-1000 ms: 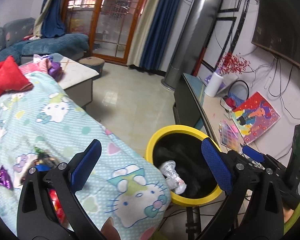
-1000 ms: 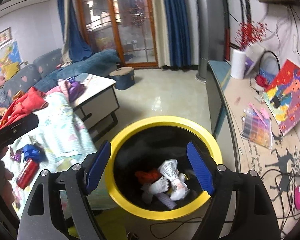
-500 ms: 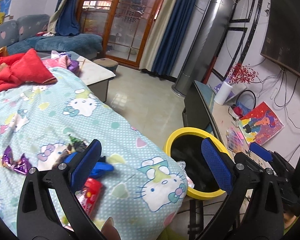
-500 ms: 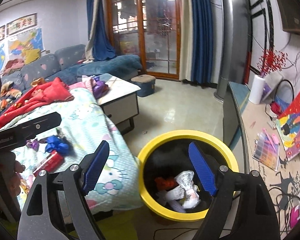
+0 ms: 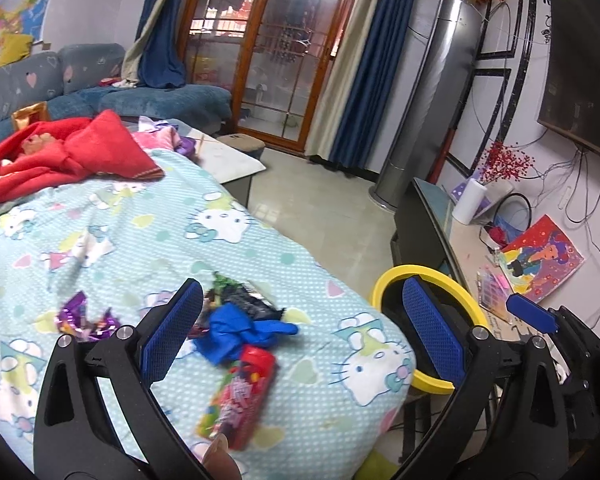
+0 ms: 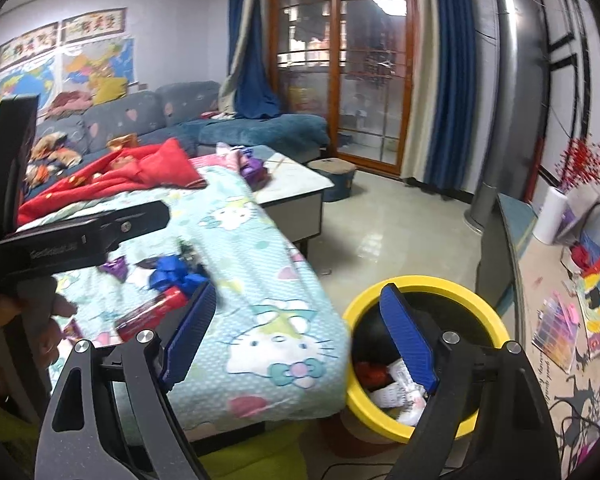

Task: Collect trash
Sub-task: 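Move both open grippers back over the remaining trash on the bed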

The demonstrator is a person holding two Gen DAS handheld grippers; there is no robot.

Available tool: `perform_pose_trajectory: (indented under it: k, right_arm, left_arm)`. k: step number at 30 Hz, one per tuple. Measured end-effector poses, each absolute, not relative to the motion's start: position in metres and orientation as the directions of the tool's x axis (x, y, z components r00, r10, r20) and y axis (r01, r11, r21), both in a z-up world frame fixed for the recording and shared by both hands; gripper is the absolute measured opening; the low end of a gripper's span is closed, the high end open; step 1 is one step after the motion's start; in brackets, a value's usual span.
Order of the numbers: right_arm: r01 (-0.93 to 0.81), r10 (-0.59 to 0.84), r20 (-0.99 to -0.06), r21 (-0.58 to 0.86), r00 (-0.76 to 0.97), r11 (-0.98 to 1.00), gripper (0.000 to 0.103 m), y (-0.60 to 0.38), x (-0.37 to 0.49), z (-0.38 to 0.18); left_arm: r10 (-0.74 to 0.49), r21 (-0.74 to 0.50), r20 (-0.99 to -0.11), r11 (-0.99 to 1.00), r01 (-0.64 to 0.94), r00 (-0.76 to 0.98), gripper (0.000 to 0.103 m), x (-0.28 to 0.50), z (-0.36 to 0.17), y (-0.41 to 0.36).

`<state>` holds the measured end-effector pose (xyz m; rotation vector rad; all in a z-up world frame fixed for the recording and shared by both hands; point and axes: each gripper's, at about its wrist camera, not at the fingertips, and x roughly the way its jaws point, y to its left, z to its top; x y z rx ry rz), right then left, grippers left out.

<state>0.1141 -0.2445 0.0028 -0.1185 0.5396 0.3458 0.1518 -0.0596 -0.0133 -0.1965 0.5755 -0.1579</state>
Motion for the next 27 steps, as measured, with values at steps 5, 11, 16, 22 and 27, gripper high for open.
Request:
perform_pose_trajectory:
  k: [5,11,16,22,27]
  right_arm:
    - [-0.399,0.323,-0.524,-0.034,0.788,0.917,0.082,-0.226,0.107,0.002]
    - [-0.435,0.352,-0.532,-0.035,0.77,0.9,0.083,-0.211,0.1,0.001]
    - [-0.464,0.377,-0.539,-0.029,0.753,0.886,0.084,-0.197,0.098,0.001]
    - [-0.493,0.398,-0.561,-0.021,0.726,0.87,0.084,-0.178,0.1,-0.003]
    - [-0.513,0.41,-0.582,-0.014,0.702,0.858,0.084,-0.164,0.105,-0.009]
  left_arm:
    - [-0.172,-0.227,-0.517,0.972,0.059,0.839,0.092,0.145,-0.012,-0.04]
    - [-0.142,-0.233,-0.518,0.972,0.02,0.843,0.092,0.142,-0.012,-0.021]
    - [-0.112,-0.24,-0.518,0.971,-0.018,0.848,0.092,0.137,-0.013,-0.004]
    - [-0.067,-0.256,-0.526,0.963,-0.082,0.848,0.092,0.136,-0.016,0.024]
    - [-0.031,-0.27,-0.538,0.953,-0.137,0.842,0.092,0.135,-0.021,0.047]
